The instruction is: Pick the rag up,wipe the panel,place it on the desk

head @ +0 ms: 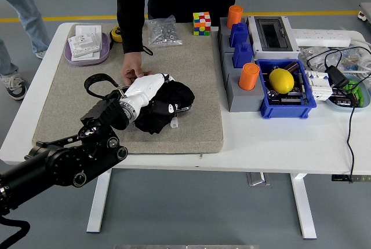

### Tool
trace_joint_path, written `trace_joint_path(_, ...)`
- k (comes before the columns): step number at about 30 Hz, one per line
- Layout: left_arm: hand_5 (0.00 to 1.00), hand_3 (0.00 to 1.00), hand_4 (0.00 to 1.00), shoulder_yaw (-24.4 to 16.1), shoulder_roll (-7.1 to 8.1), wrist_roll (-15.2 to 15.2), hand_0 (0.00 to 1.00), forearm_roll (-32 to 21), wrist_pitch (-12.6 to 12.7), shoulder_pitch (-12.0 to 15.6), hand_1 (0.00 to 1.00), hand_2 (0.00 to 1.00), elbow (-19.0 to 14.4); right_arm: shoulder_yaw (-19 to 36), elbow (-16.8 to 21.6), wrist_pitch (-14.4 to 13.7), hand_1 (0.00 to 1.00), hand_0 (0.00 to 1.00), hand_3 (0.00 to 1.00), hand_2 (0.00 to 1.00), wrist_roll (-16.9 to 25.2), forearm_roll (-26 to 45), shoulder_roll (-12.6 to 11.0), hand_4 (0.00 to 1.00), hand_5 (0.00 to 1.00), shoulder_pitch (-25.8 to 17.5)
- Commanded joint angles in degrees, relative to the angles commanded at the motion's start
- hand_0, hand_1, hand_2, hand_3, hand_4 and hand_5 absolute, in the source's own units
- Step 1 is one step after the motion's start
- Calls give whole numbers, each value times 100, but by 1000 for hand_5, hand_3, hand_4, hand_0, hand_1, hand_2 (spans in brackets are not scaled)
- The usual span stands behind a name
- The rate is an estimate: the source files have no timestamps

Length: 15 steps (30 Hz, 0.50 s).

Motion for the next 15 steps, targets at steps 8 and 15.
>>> trace_joint_path(8, 2, 323, 2, 118, -93, 26, 221, 1, -16, -75, 107, 459, -61, -52, 1, -4, 448, 692, 618, 638, 1, 34, -7, 998, 698, 19)
trace_joint_path(15, 2, 325, 2, 103, -116, 45, 221, 30, 15, -55, 108, 460, -59, -83, -8, 3, 447, 689, 618, 638, 6, 47, 9, 998, 697, 5)
